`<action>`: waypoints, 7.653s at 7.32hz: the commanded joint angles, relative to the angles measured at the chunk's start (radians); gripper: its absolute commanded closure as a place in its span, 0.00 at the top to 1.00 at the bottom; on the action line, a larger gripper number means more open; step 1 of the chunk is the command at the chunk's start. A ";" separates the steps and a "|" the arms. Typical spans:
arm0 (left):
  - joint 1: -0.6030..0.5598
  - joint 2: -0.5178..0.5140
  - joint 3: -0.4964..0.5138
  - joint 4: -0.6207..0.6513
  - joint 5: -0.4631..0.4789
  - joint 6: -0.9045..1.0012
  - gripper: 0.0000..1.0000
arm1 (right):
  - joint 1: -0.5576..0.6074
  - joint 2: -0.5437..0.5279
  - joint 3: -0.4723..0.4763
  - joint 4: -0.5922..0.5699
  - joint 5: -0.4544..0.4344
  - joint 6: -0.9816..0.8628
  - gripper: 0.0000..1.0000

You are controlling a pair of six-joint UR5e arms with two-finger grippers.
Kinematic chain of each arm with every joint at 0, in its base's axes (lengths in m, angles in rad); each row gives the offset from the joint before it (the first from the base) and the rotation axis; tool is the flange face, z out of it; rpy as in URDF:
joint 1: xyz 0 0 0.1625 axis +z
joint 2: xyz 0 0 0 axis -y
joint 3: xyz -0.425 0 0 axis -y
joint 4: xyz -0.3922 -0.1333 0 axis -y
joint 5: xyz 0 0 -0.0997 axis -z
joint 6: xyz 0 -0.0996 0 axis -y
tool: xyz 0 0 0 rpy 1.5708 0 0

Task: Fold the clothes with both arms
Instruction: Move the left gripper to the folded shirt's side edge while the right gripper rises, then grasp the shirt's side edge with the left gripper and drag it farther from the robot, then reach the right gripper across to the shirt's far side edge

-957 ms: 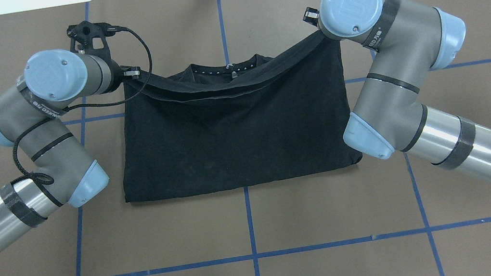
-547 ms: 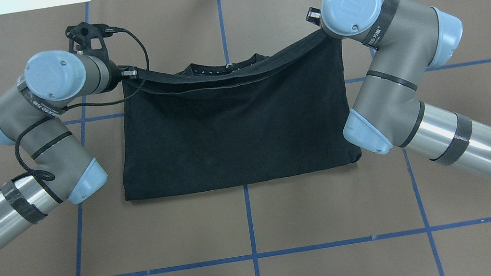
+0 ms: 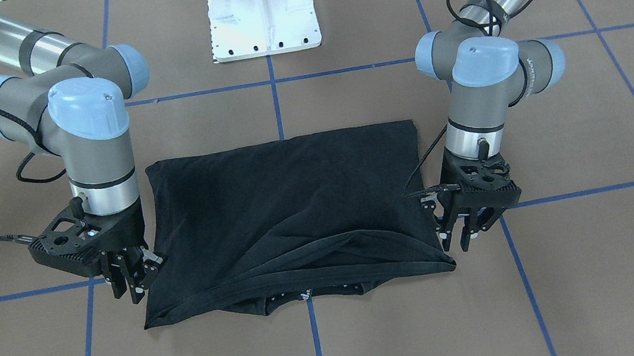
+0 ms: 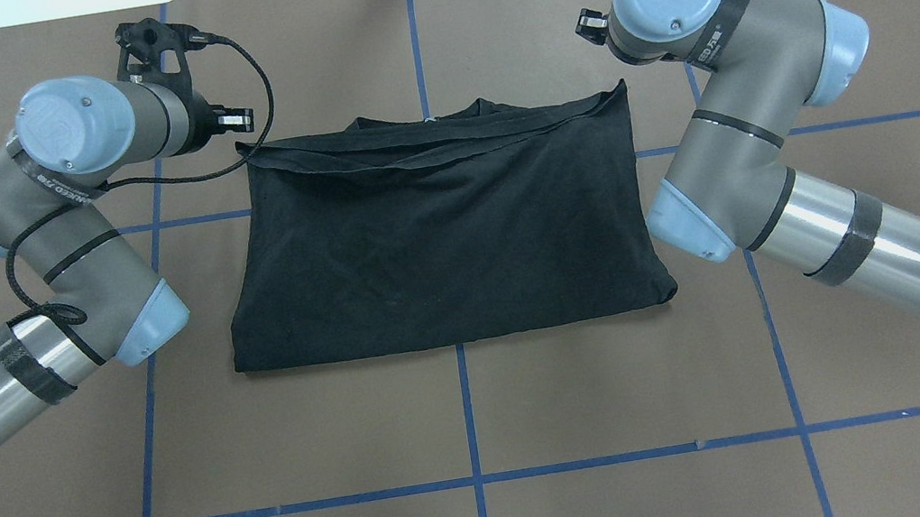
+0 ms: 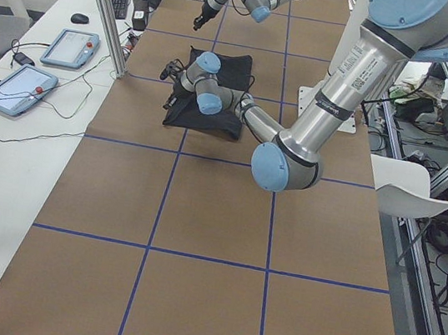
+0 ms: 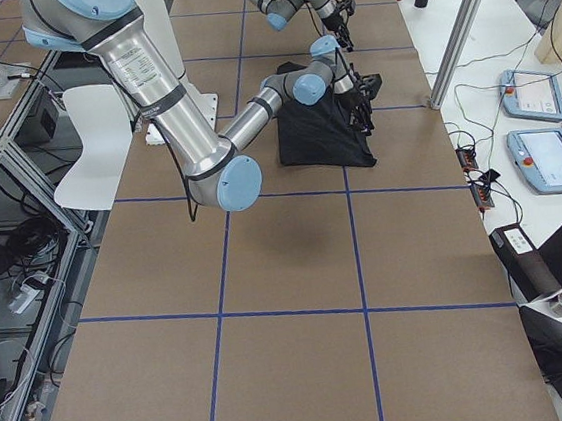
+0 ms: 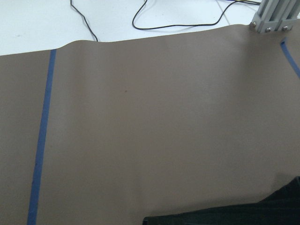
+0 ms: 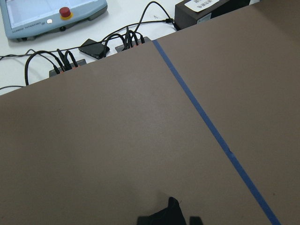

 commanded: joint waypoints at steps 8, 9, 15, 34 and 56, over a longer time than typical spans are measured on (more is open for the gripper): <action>0.277 0.413 -0.341 -0.199 -0.059 -0.235 1.00 | 0.048 -0.164 0.244 0.006 0.221 -0.176 1.00; 0.288 0.427 -0.345 -0.202 -0.053 -0.238 1.00 | 0.048 -0.164 0.249 0.006 0.221 -0.176 1.00; 0.336 0.424 -0.313 -0.205 -0.027 -0.238 0.72 | 0.046 -0.164 0.250 0.006 0.219 -0.176 1.00; -0.230 -0.104 0.571 -0.303 -0.123 0.403 0.00 | -0.024 -0.145 0.264 0.035 0.215 -0.156 1.00; -0.339 0.056 0.410 -0.398 -0.352 0.541 1.00 | -0.339 0.444 -0.584 0.334 -0.181 0.332 0.69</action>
